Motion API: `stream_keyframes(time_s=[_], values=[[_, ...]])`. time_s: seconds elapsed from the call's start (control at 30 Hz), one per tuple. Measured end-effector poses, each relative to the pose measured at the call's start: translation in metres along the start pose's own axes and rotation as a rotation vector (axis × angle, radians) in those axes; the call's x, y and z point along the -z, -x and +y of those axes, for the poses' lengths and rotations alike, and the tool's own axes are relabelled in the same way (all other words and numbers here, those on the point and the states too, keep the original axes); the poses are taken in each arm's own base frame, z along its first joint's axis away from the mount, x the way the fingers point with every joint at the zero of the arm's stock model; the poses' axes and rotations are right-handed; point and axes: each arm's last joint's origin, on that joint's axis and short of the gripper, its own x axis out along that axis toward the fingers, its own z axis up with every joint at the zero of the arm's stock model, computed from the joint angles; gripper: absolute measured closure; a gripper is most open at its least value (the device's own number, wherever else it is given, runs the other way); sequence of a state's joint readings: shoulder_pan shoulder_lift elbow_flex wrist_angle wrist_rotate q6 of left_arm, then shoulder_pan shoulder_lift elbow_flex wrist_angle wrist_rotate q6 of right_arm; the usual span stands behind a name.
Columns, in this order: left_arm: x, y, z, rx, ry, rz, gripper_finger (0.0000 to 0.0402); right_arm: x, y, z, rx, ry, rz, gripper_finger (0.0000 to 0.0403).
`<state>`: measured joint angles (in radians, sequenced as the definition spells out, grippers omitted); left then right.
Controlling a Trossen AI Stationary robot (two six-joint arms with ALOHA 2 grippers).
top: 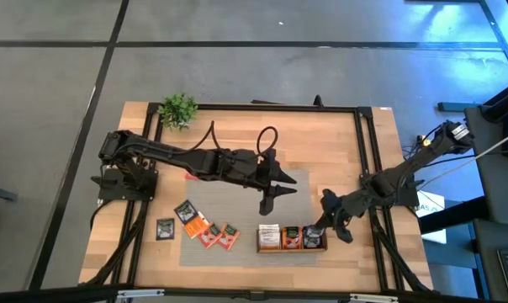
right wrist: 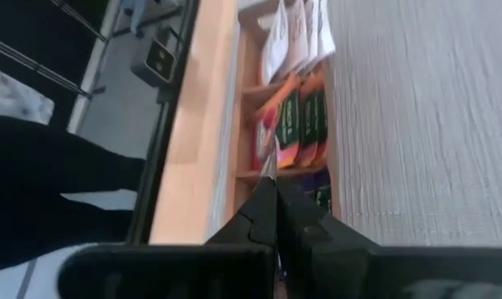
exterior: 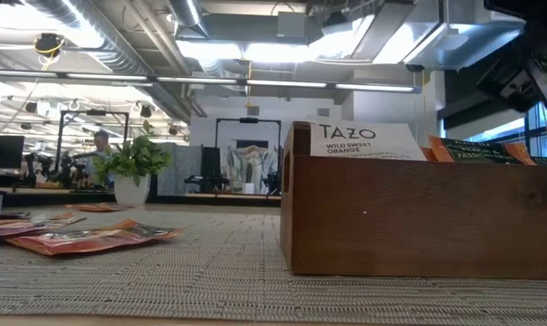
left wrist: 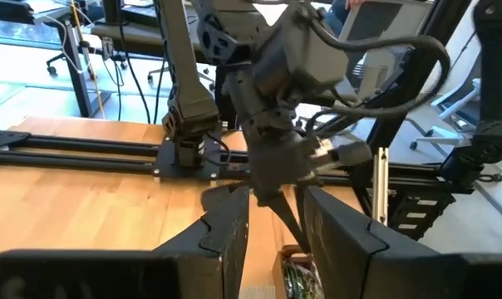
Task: Pick & Place Tea
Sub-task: Put the right black tea bag into the right compartment of the wooden organizer, then put the bottom right yellow tea bag into the middle compartment of the wooden organizer
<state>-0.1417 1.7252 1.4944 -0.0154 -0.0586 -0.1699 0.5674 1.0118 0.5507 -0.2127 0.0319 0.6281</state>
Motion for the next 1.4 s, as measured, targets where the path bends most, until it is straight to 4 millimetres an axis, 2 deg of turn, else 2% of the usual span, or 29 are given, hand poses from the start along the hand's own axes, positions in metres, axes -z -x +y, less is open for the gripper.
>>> stream_keyframes(time_s=[0.57,0.8,0.97,1.17,1.3,1.4], values=[[0.007,0.0,0.001,-0.013,-0.004,0.072,0.0286,0.012,-0.043,-0.005,0.035,-0.03,0.139,0.0389],[0.008,0.0,0.001,-0.015,-0.005,0.082,0.0286,0.012,-0.047,-0.004,0.008,-0.015,0.144,0.037],[0.009,0.0,0.001,-0.016,-0.006,0.093,0.0286,0.012,-0.046,-0.004,0.006,-0.017,0.143,0.0332],[0.009,0.0,0.001,-0.016,-0.006,0.094,0.0286,0.001,-0.031,0.0,-0.009,-0.025,0.08,0.029],[0.01,0.001,0.002,-0.021,0.032,0.111,0.0286,-0.015,-0.007,0.002,0.037,-0.012,0.04,0.0284],[0.006,0.011,0.003,-0.029,0.061,0.132,0.0286,-0.03,0.013,0.005,0.078,0.01,-0.033,0.0284]])
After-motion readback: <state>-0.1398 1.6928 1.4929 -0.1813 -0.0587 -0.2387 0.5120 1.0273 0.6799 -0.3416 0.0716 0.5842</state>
